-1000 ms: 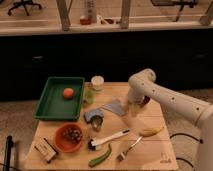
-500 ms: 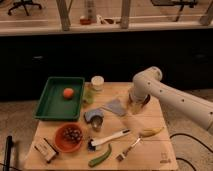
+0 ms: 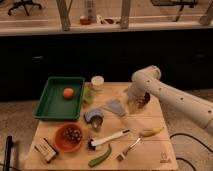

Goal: Wipe table surface with towel

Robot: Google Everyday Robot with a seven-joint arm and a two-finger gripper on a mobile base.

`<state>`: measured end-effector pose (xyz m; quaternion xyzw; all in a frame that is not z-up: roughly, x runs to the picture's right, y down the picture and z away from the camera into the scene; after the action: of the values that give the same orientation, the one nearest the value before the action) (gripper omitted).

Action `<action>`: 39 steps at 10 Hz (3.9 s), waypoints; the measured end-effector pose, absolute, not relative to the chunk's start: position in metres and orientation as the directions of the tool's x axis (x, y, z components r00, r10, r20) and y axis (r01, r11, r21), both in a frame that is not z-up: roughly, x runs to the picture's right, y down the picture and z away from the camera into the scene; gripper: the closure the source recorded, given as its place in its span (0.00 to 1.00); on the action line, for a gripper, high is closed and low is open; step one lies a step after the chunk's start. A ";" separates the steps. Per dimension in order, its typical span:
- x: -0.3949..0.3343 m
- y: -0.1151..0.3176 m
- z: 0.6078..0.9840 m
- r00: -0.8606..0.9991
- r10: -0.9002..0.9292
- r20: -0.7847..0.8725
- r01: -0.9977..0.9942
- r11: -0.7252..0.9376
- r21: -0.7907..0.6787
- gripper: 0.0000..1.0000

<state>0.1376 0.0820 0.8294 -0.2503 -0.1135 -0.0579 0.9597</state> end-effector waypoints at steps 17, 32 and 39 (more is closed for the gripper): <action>0.088 0.122 0.890 0.939 -0.014 0.342 0.234 0.756 -0.612 0.20; 0.084 0.138 0.917 0.948 -0.011 0.317 0.230 0.712 -0.663 0.94; 0.105 0.139 0.912 0.953 -0.009 0.302 0.218 0.713 -0.667 1.00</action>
<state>0.1046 0.1390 0.9115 -0.3738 -0.1399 -0.0619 0.9148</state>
